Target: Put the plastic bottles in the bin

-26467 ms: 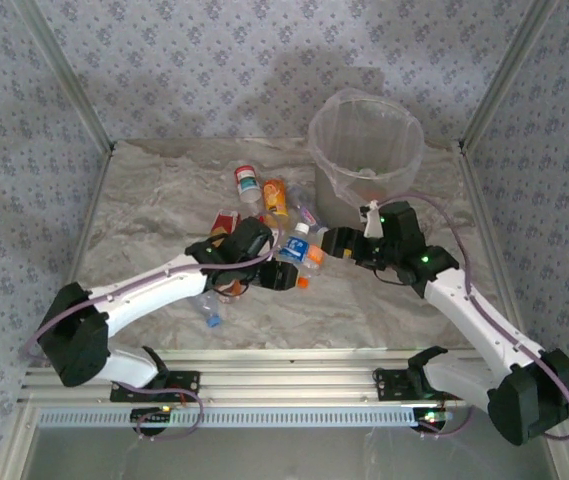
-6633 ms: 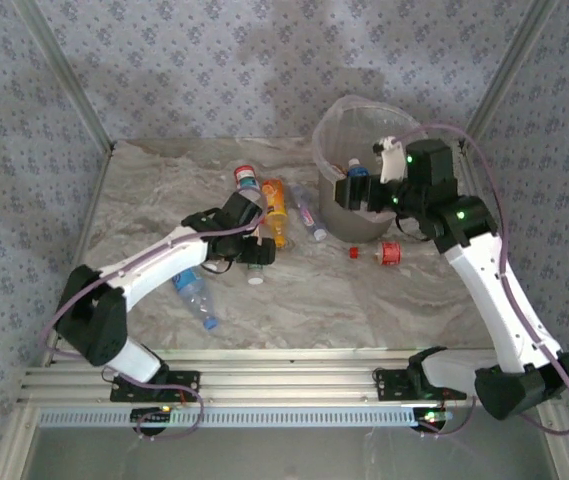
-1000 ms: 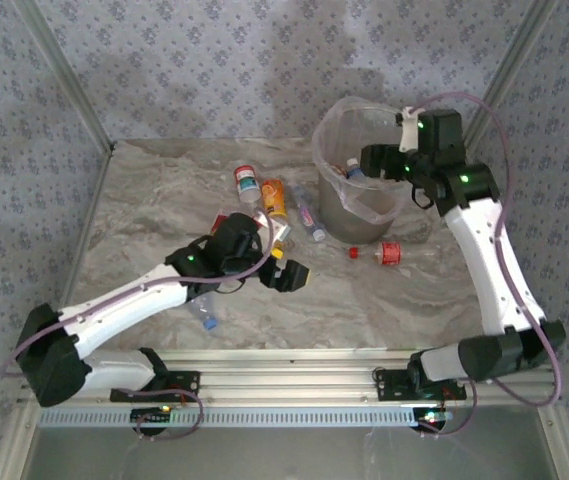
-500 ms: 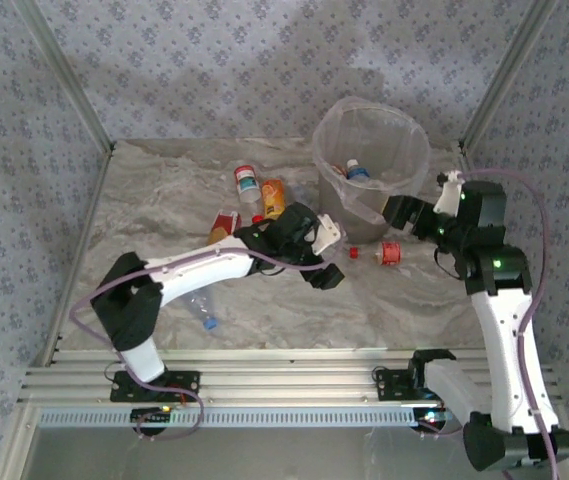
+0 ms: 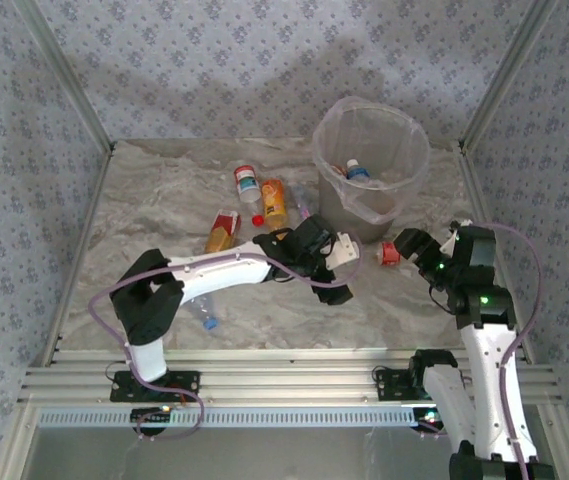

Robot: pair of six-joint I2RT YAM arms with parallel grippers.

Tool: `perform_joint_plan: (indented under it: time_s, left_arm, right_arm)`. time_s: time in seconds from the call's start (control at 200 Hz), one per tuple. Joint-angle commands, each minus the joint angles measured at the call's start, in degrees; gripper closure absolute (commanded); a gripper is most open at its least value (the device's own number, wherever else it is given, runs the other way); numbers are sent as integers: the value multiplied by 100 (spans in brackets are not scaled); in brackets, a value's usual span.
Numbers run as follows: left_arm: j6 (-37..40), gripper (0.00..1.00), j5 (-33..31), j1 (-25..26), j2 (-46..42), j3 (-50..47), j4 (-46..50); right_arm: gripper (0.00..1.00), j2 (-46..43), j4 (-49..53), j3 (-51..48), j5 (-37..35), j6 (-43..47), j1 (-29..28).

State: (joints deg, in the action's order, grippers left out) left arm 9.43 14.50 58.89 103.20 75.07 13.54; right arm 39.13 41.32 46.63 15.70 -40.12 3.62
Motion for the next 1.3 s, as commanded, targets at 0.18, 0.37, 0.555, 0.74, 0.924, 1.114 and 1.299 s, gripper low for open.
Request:
perform_joint_plan:
  time_s: [0.18, 0.37, 0.555, 0.74, 0.924, 1.114, 1.299]
  left_arm:
    - [-107, 0, -466, 295, -987, -393, -38]
    - [-401, 0, -1077, 426, -1632, -810, -207]
    - [-768, 0, -1297, 445, -2388, -1517, -756]
    - [-956, 0, -1347, 448, -2736, -1874, -809]
    - [-1155, 0, -1378, 447, -2942, -2097, -934]
    - [-1349, 0, -1459, 447, -3051, -2331, -1028]
    - [-1563, 0, -1483, 448, -3066, -2478, -1082]
  right_arm:
    - [11, 438, -605, -534, -41, -814, 716]
    - [11, 1017, -1522, -1017, -110, -1314, 1061]
    - [6, 1528, -2008, -1121, -306, -1687, 1037]
    - [7, 2072, -2507, -1222, -480, -2096, 929]
    - [8, 2750, -2978, -1115, -756, -2430, 542]
    - [10, 3421, -3689, -1197, -832, -2864, 333]
    - [13, 4036, -4091, -1110, -994, -3045, 127]
